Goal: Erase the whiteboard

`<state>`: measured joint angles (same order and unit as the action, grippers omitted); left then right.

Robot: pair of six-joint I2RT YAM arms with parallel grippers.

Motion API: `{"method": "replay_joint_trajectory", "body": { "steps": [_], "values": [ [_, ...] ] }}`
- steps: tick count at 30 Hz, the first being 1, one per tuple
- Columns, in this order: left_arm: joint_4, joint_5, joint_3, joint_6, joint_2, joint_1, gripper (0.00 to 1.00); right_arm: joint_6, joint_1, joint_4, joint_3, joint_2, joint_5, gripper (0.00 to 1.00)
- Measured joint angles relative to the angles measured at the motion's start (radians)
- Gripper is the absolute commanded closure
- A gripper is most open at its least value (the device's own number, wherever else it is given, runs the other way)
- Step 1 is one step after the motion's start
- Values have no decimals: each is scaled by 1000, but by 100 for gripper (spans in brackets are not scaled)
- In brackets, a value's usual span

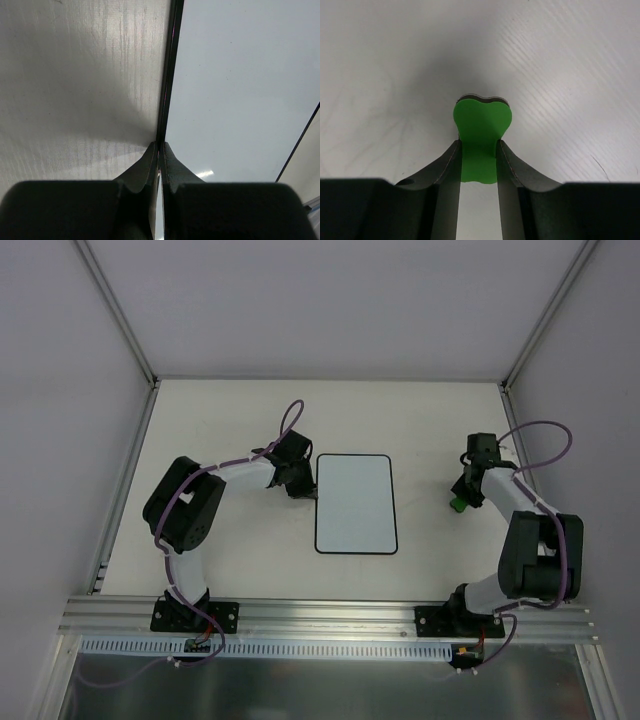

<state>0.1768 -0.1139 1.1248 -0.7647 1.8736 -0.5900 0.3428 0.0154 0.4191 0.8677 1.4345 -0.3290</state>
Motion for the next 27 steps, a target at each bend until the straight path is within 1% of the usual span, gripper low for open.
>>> {"method": "replay_joint_trajectory", "body": {
  "steps": [2, 4, 5, 6, 7, 8, 9, 11, 12, 14, 15, 16, 17, 18, 20, 23, 27],
  "values": [
    [0, 1, 0, 3, 0, 0, 96, -14, 42, -5, 8, 58, 36, 92],
    [0, 7, 0, 10, -2, 0, 89, -23, 79, -14, 10, 128, 65, 86],
    [2, 13, 0, 14, -3, 0, 82, -27, 93, -6, 25, 146, 82, 82],
    [3, 16, 0, 20, -4, 0, 79, -31, 101, -15, 36, 149, 87, 71],
    [8, 21, 0, 24, -8, 0, 75, -34, 107, -23, 42, 156, 97, 65],
    [14, 26, 0, 28, -13, 0, 65, -35, 111, -28, 44, 163, 106, 59],
    [22, 34, 0, 36, -18, 0, 61, -38, 113, -29, 45, 163, 111, 48],
    [42, 56, 0, 53, -34, 0, 51, -41, 117, -27, 43, 162, 119, 37],
    [54, 66, 0, 60, -40, 0, 40, -45, 119, -25, 39, 159, 121, 27],
    [79, 88, 0, 79, -59, 0, 30, -55, 122, -11, 30, 138, 126, 18],
    [95, 101, 0, 85, -72, 0, 24, -60, 124, 4, 27, 115, 128, 8],
    [113, 114, 0, 96, -89, 0, 12, -70, 125, 21, 27, 83, 128, 4],
    [127, 124, 0, 109, -106, 0, 5, -77, 126, 35, 27, 43, 127, 1],
    [144, 134, 2, 119, -132, 1, 1, -90, 126, 51, 28, -7, 127, 1],
    [177, 162, 6, 136, -195, 2, 1, -120, 126, 80, 36, -119, 126, 1],
    [222, 214, 29, 182, -326, 3, 1, -179, 127, 140, 94, -314, 121, 1],
    [248, 294, 85, 265, -534, 6, 1, -277, 127, 179, 247, -560, 95, 1]
  ]
}}
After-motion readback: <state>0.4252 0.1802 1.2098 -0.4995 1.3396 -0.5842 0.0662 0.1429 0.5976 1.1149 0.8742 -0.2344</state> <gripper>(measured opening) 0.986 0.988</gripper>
